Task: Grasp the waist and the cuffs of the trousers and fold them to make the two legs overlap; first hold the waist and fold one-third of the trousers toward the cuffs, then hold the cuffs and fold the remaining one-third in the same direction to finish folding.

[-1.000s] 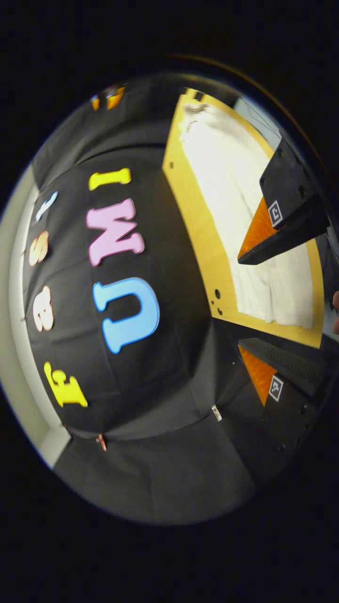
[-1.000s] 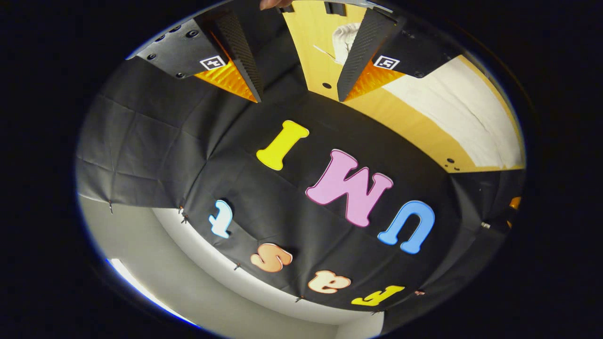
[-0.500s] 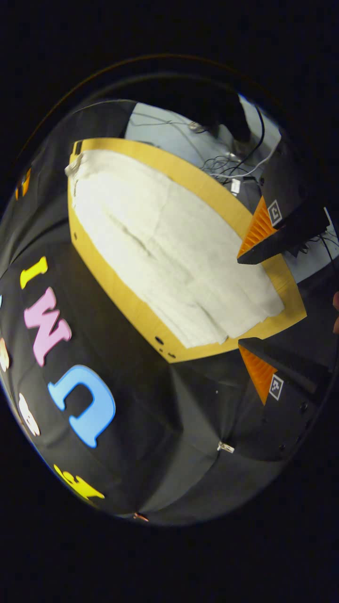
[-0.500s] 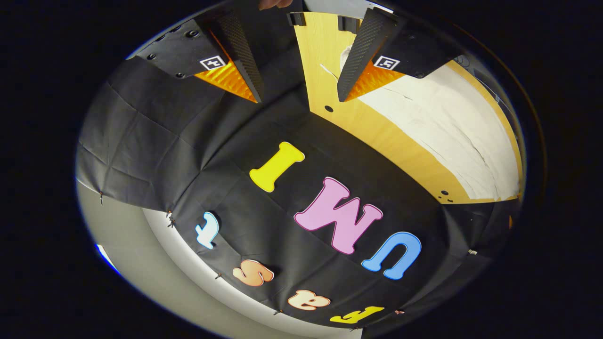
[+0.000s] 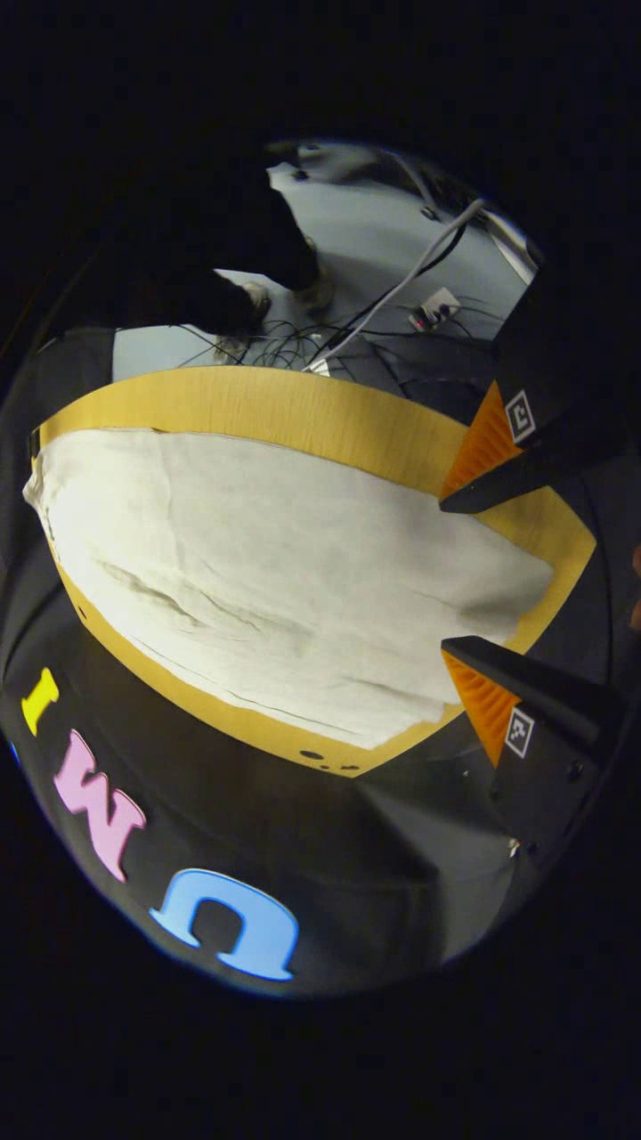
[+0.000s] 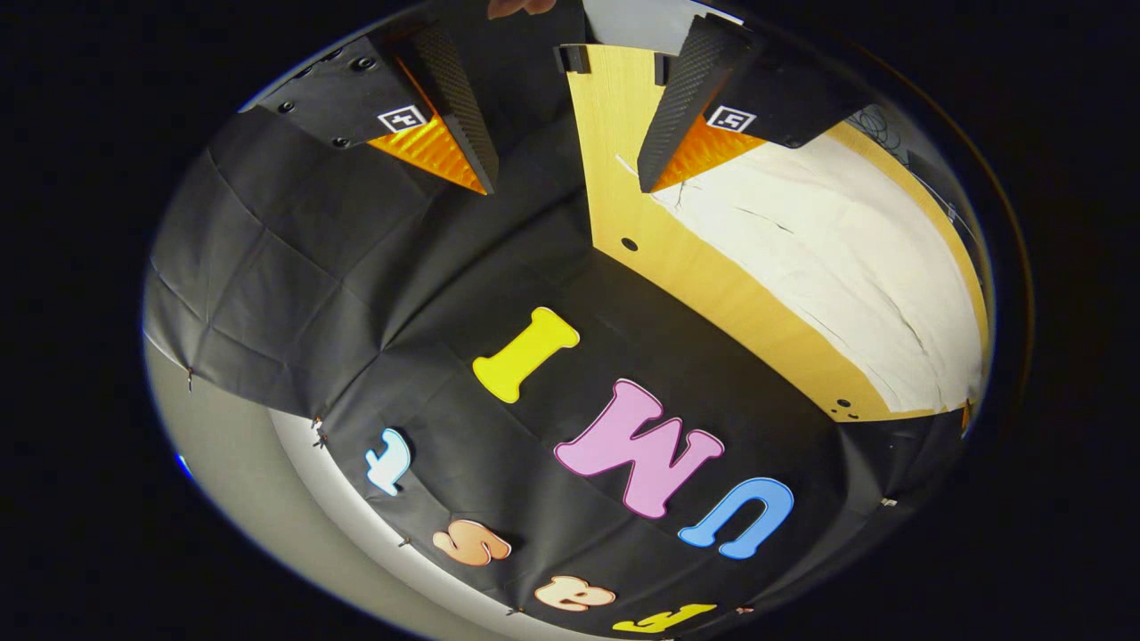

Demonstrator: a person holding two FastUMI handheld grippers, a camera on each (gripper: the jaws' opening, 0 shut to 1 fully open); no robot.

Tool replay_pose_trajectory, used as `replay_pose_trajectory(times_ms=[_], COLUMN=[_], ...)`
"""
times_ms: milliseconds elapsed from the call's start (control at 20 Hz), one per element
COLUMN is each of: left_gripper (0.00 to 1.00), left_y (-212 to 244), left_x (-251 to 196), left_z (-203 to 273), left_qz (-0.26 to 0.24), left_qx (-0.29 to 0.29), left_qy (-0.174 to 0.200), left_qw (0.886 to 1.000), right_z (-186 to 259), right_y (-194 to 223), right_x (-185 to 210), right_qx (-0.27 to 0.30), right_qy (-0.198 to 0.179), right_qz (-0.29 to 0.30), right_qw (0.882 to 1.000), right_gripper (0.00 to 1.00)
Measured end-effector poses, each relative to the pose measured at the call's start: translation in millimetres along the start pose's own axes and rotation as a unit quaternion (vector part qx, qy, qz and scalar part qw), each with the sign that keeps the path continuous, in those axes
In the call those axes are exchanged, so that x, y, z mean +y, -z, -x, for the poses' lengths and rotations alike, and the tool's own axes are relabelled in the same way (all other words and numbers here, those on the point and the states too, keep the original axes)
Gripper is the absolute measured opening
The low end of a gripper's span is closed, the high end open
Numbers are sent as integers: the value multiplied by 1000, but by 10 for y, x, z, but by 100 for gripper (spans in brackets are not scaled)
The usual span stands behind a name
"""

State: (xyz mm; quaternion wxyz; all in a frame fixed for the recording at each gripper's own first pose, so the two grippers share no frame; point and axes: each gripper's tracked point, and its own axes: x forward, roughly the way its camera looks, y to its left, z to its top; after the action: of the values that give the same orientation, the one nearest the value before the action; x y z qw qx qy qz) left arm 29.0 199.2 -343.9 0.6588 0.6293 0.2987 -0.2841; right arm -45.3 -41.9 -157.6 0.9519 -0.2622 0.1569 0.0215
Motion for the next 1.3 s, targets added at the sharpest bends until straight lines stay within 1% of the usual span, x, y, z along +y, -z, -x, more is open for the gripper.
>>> replay_pose_trajectory(times_ms=[150, 250, 300, 400, 500, 600, 700, 750, 850, 900, 950, 1000, 1050, 1150, 1250, 1300], left_gripper=[92, 84, 67, 53, 26, 11, 6, 6, 6, 6, 6, 6, 6, 6, 6, 6], left_y=[8, 93, 111, 81, 80, 72, 65, 68, 72, 69, 73, 70, 70, 71, 69, 67], left_x=[111, 167, 201, 197, 175, 190, 191, 191, 188, 182, 188, 185, 189, 183, 183, 178], left_z=[-135, -247, -294, -376, -413, -445, -433, -434, -424, -427, -427, -434, -427, -420, -423, -425], left_qz=[-29, -42, -49, -53, -41, -26, -6, 1, 2, -3, -7, -9, -7, 3, 10, 11], left_qx=[14, 42, 56, 77, 92, 99, 103, 105, 108, 109, 110, 111, 113, 118, 122, 124], left_qy=[22, 47, 58, 92, 127, 148, 162, 165, 165, 165, 164, 164, 166, 168, 170, 170], left_qw=[999, 997, 996, 991, 987, 984, 981, 981, 980, 980, 980, 980, 980, 979, 978, 977], right_z=[-106, -238, -304, -398, -482, -538, -578, -596, -646, -668, -681, -694, -703, -741, -745, -763], right_y=[53, 89, 141, 230, 303, 379, 465, 506, 612, 703, 819, 934, 1058, 1195, 1369, 1407], right_x=[46, 67, 87, 84, 76, 92, 139, 187, 308, 378, 473, 586, 735, 990, 1218, 1312], right_qx=[3, 6, 8, 12, 20, 28, 33, 33, 26, 24, 22, 20, 16, -1, -18, -27], right_qy=[-9, -16, -21, -26, -31, -38, -50, -62, -92, -113, -137, -164, -195, -247, -300, -317], right_qz=[7, 18, 23, 31, 36, 43, 57, 74, 131, 168, 207, 247, 293, 363, 413, 435], right_qw=[1000, 1000, 999, 999, 999, 998, 997, 995, 987, 979, 968, 955, 936, 899, 859, 843], right_gripper=[97, 97, 97, 97, 97, 97, 97, 97, 97, 97, 97, 97, 97, 97, 97, 98])
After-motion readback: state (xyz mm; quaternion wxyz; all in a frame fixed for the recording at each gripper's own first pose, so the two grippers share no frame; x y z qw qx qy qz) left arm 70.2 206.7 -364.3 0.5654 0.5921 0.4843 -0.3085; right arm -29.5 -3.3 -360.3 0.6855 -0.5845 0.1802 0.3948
